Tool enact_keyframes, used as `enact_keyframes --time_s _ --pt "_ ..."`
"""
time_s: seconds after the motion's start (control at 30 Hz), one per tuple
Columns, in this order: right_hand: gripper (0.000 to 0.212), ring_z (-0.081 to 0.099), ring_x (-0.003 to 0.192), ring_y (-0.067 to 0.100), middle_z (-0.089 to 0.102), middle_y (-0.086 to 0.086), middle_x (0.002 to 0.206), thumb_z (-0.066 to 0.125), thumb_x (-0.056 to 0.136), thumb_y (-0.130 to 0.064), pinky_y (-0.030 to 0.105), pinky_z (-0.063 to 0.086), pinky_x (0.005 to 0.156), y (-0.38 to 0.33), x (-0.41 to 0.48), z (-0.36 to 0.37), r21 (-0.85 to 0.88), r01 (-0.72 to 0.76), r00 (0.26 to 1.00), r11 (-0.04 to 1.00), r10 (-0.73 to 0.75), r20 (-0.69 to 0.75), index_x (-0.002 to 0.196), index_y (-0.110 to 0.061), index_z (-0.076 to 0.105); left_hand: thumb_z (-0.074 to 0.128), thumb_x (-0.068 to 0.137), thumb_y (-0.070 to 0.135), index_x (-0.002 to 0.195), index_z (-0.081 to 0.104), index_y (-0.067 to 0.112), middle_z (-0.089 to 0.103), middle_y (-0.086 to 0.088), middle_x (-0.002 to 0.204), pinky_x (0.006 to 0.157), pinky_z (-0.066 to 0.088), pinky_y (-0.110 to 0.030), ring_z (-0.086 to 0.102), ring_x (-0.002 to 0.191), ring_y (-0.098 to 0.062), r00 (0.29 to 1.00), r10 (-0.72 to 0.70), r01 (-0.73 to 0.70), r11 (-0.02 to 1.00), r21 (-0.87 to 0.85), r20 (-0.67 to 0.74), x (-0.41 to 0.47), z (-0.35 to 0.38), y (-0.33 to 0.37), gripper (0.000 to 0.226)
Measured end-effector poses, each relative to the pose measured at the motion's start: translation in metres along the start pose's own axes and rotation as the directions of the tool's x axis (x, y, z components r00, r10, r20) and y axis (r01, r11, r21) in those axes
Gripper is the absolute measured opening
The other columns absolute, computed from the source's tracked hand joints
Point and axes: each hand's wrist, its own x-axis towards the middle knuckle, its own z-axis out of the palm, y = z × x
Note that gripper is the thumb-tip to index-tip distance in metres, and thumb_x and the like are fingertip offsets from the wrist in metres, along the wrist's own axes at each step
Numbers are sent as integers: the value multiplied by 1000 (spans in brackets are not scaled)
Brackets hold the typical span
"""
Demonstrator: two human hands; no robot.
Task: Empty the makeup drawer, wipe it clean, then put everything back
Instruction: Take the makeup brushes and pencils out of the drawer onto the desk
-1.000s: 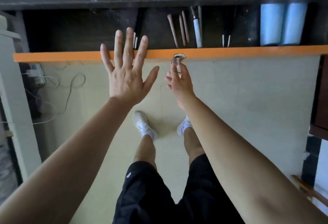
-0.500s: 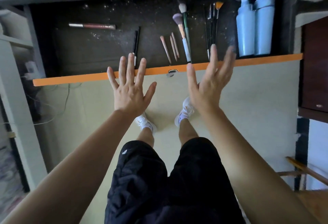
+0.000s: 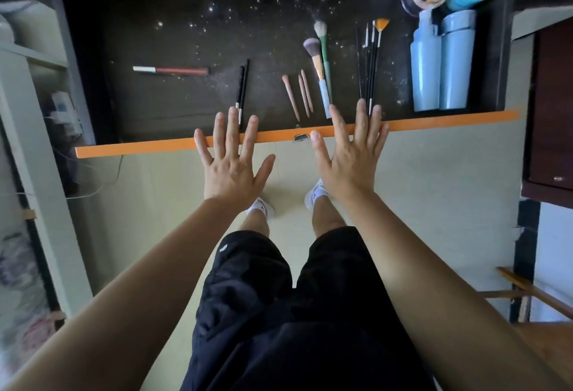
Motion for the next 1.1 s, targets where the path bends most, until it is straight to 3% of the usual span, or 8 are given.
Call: enact_keyframes --time_s 0.23,0.33,0.4,0.47,0.6,0.83,0.97,1.1 --pt "66 2 151 35 20 13 162 23 96 -67 53 -3 121 9 -7 -23 -1 52 972 999 -50 228 151 -32 33 19 100 60 156 4 25 -1 -8 164 118 0 -61 -2 151 -30 990 -26 28 1000 -11 138 -16 -20 7 69" --pt "70 12 149 36 31 15 157 24 96 -66 51 -1 121 10 2 -36 51 65 959 997 -76 274 151 -24 34 12 98 61 156 9 26 6 -5 164 119 1 -56 3 151 -27 987 -68 81 993 -85 148 -12 -35 11 68" --pt "70 30 142 35 46 13 146 25 95 -64 50 13 120 7 12 -41 104 61 960 993 -86 265 144 -17 42 10 96 62 155 16 25 18 -4 162 120 9 -52 11 150 -26 981 -156 173 970 -169 113 -6 -43 14 69" --pt "69 47 126 32 57 9 129 25 94 -63 47 34 109 2 25 -43 166 78 963 983 -117 242 136 -14 49 17 96 60 153 24 23 29 -5 158 117 18 -48 21 146 -26 960 -266 280 930 -237 87 5 -51 17 68" --pt "50 55 111 30 56 10 122 51 96 -46 43 50 88 -13 51 -52 262 65 927 963 -156 342 135 -14 50 42 97 51 142 39 18 45 -12 144 103 35 -47 39 132 -34 906 -406 423 869 -256 118 30 -66 19 56" --pt "41 61 107 31 57 9 119 64 91 -39 41 51 85 -37 75 -33 203 -48 907 978 -43 418 121 -13 57 60 86 48 113 59 12 58 -15 120 89 44 -42 50 116 -35 854 -470 518 806 -286 223 79 -51 -1 45" --pt "46 62 107 30 55 7 124 64 91 -45 38 49 83 -55 81 -19 126 -151 919 981 93 383 123 -14 56 68 82 51 115 60 14 57 -10 121 90 45 -39 51 117 -30 852 -467 519 814 -260 236 98 -40 -9 49" --pt "38 64 107 28 64 5 116 67 90 -41 36 50 82 -71 89 -5 45 -215 900 976 180 397 119 -16 60 66 88 35 114 62 19 60 -8 120 90 44 -37 53 115 -29 861 -443 505 800 -322 250 103 -32 -13 30"
